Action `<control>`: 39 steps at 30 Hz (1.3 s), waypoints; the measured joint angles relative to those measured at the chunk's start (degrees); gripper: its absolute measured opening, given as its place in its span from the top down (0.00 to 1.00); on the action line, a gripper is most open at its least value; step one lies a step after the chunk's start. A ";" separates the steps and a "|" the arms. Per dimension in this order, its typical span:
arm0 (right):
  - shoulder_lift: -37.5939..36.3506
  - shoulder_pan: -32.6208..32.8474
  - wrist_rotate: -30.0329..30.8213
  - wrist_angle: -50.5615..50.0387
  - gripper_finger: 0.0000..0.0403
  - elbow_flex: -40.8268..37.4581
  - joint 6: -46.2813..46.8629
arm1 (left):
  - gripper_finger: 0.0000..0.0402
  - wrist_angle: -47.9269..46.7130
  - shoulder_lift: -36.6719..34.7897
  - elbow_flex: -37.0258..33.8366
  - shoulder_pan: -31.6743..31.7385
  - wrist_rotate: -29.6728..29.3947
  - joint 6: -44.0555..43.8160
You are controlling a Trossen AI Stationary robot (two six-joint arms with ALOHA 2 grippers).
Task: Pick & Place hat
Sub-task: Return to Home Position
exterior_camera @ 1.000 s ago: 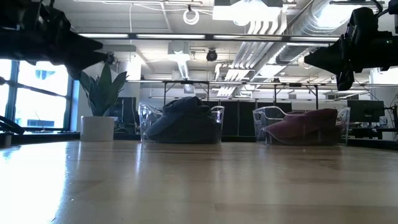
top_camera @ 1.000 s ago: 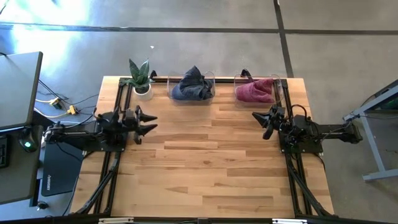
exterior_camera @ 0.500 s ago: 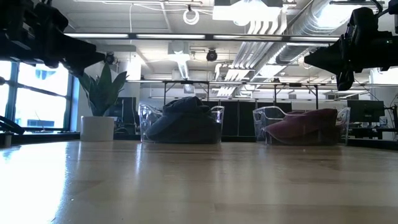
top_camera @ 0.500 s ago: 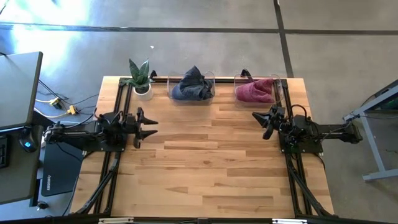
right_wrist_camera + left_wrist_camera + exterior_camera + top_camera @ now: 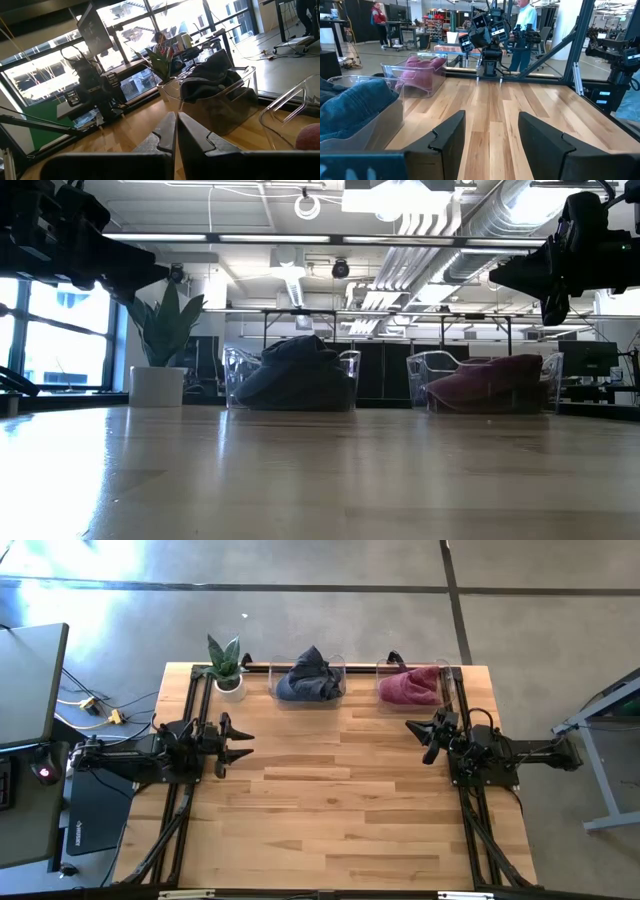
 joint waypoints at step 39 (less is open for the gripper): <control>-0.02 0.01 0.02 -0.02 0.97 0.00 0.00 | 0.98 -0.12 6.68 0.00 -0.02 0.16 0.83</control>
